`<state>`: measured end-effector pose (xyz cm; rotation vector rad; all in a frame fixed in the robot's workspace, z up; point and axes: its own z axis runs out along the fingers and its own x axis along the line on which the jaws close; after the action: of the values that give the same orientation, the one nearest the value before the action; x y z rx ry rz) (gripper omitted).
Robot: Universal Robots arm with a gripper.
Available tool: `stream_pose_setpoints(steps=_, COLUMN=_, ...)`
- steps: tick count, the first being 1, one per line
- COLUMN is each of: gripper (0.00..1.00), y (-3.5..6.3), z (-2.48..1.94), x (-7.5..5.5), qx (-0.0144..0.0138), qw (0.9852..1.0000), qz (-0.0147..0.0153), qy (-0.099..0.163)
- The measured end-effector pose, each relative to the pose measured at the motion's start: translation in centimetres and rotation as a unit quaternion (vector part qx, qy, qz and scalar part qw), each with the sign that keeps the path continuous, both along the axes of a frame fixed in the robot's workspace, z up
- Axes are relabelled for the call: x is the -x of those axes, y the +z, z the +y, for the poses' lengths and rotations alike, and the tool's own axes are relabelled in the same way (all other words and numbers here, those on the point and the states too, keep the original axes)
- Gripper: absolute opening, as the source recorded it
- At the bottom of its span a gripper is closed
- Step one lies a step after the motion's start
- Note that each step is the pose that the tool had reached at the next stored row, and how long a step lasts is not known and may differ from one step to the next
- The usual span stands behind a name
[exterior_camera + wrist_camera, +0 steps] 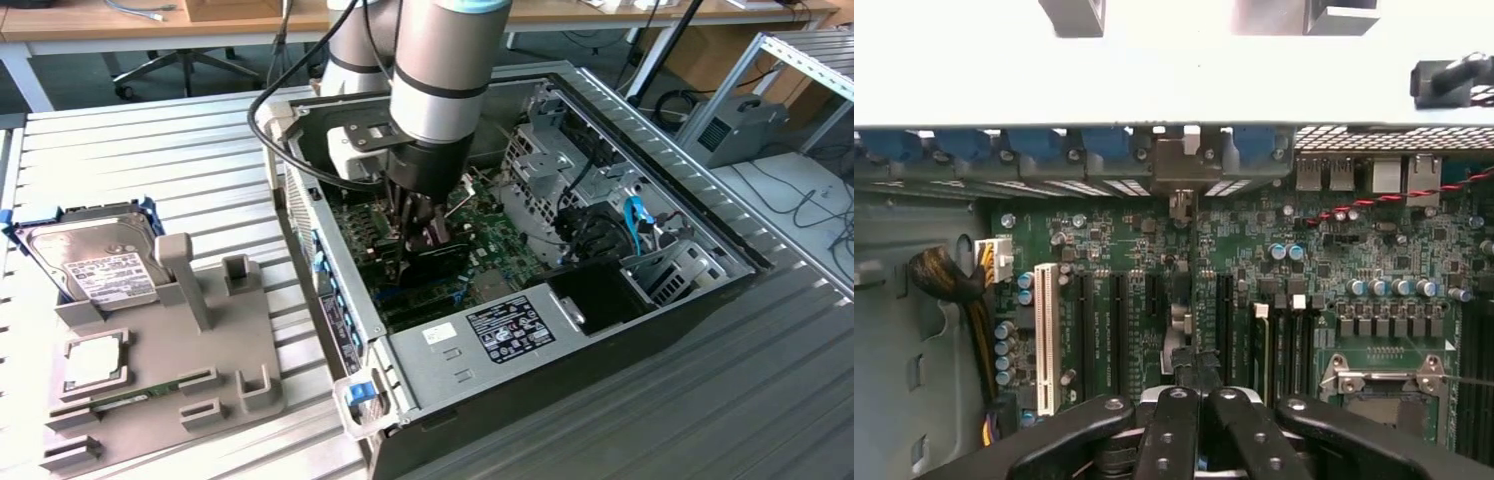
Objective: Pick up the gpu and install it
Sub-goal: 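Press down on the gpu until it lock into place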
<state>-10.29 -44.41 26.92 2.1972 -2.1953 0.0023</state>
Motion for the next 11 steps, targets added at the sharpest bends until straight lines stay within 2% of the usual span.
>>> stream_pose_setpoints(steps=7, gripper=0.11, y=-0.14, z=0.01, x=0.1, qx=-0.0004, qw=1.0, qz=-0.0002, qy=0.0)
stream_pose_setpoints(steps=9, gripper=0.11, y=0.25, z=0.03, x=0.0, qx=-0.0013, qw=1.0, qz=-0.0008, qy=0.0)
stream_pose_setpoints(steps=11, gripper=0.11, y=0.79, z=0.01, x=0.0, qx=-0.0002, qw=1.0, qz=-0.0002, qy=0.0)
